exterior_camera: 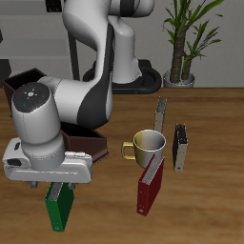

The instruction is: Place the green book into the right desk caddy's right compartment

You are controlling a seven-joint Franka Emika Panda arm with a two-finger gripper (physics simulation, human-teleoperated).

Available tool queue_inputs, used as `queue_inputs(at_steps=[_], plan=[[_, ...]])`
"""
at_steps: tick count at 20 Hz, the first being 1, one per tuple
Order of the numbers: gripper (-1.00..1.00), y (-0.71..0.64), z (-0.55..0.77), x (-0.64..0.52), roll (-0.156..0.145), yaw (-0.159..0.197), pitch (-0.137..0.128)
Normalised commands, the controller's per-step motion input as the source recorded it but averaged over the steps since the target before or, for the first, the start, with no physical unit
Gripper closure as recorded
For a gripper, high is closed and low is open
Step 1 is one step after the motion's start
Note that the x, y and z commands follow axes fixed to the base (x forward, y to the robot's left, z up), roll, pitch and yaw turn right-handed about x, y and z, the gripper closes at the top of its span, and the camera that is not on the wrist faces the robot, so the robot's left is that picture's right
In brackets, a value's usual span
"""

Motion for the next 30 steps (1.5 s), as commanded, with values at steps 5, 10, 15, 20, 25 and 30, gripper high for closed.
queue_inputs(at_steps=[5,10,15,20,25,30], plan=[[-1.0,0.01,-0.24,0.03,0.013,-0.012,0.027],[-1.0,0.07,-0.26,0.04,0.007,-0.008,0.034],[-1.0,0.08,-0.24,0.05,0.004,0.016,0.039],[1.0,-0.04,-0.04,0.0,0.008,-0.023,0.012],[1.0,-0.08,0.07,0.01,-0.009,-0.02,-0.007],[1.0,-0.04,0.18,-0.04,-0.008,-0.006,-0.03]])
